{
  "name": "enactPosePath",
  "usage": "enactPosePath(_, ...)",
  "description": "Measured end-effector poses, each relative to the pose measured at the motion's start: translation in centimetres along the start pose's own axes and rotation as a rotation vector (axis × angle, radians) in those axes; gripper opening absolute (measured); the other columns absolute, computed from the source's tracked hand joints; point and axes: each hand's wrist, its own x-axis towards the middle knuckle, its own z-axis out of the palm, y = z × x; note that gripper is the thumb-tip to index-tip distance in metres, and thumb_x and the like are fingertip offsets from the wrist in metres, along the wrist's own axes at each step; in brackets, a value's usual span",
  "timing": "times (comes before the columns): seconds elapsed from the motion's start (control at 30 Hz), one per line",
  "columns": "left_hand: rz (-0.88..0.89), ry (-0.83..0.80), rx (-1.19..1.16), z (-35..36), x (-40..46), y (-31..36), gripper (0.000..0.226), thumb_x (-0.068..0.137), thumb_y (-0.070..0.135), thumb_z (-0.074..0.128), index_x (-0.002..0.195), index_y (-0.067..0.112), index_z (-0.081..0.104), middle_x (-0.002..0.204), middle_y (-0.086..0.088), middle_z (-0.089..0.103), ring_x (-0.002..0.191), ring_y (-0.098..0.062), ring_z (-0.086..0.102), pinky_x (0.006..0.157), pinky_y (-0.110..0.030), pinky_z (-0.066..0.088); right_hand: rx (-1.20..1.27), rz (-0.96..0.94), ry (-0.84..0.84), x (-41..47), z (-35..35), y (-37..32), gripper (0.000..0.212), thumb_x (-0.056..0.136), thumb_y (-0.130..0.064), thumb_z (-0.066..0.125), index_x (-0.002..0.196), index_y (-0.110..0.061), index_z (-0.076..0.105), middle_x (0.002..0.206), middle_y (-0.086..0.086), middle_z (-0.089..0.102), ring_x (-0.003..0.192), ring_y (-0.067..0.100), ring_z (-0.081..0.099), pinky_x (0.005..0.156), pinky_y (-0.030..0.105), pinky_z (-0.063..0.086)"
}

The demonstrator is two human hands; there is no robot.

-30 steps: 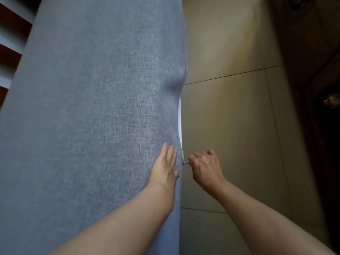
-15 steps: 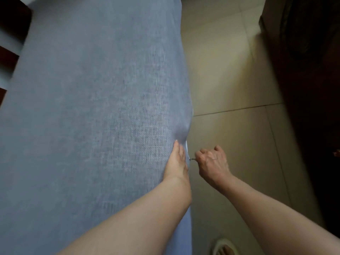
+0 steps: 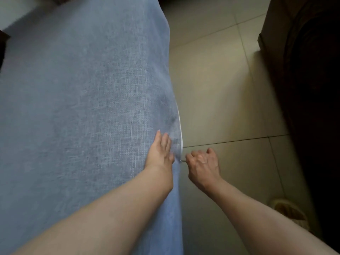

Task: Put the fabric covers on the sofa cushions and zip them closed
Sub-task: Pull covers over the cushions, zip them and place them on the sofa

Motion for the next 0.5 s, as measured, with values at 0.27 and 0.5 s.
enactPosePath(0.27, 0.010, -0.049, -0.013, -2.5, 4.6, -7.0, 0.080, 0.094, 0.061, 0.027, 0.150, 0.013, -0.005, 0.155, -0.020, -0.014, 0.142, -0.036, -0.016, 0.109, -0.057, -0.011, 0.070, -0.060, -0.022, 8.3, -1.4, 2.9, 0.033, 0.059, -0.013, 0.024, 0.045, -0.017, 0.053, 0.043, 0.000, 0.052, 0.038, 0.020, 0.051, 0.052, 0.025, 0.042)
enactPosePath(0.5, 0.030, -0.028, -0.016, -5.0, 8.2, -13.2, 0.075, 0.097, 0.055, 0.024, 0.150, 0.010, -0.003, 0.155, -0.021, -0.010, 0.142, -0.036, -0.013, 0.110, -0.055, -0.010, 0.039, -0.037, -0.026, 16.0, -2.4, 4.8, 0.033, 0.058, -0.011, 0.022, 0.045, -0.018, 0.052, 0.043, 0.000, 0.051, 0.037, 0.021, 0.050, 0.050, 0.026, 0.039)
